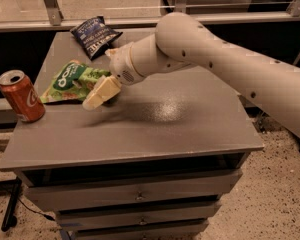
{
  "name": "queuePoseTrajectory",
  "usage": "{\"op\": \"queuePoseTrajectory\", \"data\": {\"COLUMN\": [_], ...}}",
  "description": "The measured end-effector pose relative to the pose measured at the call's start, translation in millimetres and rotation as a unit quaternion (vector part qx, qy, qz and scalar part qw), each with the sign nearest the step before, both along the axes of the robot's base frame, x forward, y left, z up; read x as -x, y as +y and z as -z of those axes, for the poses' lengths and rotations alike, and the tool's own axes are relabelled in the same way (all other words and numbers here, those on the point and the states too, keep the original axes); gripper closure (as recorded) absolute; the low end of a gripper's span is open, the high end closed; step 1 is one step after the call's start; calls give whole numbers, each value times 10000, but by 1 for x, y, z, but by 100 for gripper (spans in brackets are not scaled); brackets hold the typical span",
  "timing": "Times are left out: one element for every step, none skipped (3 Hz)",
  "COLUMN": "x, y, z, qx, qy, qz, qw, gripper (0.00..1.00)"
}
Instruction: Move green rice chip bag near coke can
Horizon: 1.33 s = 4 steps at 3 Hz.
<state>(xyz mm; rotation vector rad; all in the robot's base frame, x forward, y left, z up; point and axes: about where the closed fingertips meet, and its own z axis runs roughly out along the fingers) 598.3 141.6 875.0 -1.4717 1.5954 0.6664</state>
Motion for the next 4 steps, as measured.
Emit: {"op": "queuePoseTrajectory", "data": {"x": [4,11,17,24], "y": [-27,-75,-134,-135], "z": [-3,-12,-28,-30], "qx": [-43,-171,-243,-211], "qy": [49,87,17,42], "qz": [-40,-100,-183,-308], "qw": [10000,9998,9995,9993], "gripper": [0,0,0,0]}}
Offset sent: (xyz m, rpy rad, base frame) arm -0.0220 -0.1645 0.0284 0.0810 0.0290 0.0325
